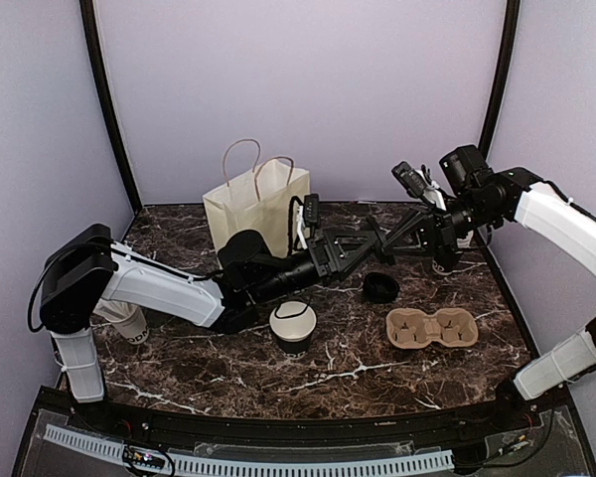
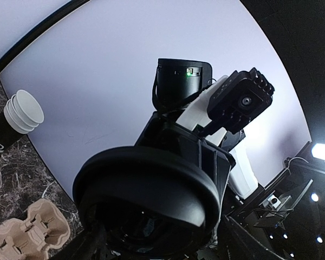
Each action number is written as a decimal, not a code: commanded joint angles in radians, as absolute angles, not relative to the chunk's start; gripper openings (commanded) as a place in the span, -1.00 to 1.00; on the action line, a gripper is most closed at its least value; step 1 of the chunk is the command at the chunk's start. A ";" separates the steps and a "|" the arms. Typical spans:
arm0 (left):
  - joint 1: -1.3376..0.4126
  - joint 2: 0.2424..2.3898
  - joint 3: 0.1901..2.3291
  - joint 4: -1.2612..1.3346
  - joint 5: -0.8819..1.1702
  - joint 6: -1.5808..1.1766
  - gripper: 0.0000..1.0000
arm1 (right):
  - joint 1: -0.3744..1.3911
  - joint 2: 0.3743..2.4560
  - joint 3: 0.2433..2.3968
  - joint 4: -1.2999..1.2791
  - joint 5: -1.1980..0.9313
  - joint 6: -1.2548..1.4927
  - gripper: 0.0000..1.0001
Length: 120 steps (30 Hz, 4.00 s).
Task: Pack the takeout coffee
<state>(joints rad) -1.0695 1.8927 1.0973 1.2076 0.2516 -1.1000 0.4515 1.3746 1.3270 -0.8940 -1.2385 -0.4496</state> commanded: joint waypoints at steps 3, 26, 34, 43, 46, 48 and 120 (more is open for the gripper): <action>-1.068 1.891 1.123 1.261 0.265 -1.111 0.57 | 0.459 1.363 1.330 -0.874 -1.261 -0.443 -0.72; -1.072 1.830 1.037 1.238 0.236 -1.139 0.76 | 0.458 1.382 1.362 -0.897 -1.249 -0.453 -0.75; -1.072 1.848 1.086 1.218 0.236 -1.137 0.84 | 0.458 1.393 1.382 -0.909 -1.265 -0.456 -0.75; -1.072 1.859 1.105 1.220 0.240 -1.148 0.84 | 0.458 1.403 1.399 -0.914 -1.272 -0.456 -0.76; -1.072 1.851 1.096 1.213 0.248 -1.154 0.84 | 0.457 1.400 1.400 -0.919 -1.263 -0.464 -0.76; -1.072 1.838 1.091 1.179 0.249 -1.151 0.84 | 0.458 1.398 1.399 -0.922 -1.261 -0.466 -0.76; -1.011 1.544 1.080 0.352 0.372 -0.667 0.50 | 0.315 1.227 1.262 -0.801 -1.078 -0.487 -0.21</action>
<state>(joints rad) -1.0100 1.6829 1.0206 0.8032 0.3321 -0.9367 0.3191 1.2373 1.3121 -0.8906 -1.1893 -0.4847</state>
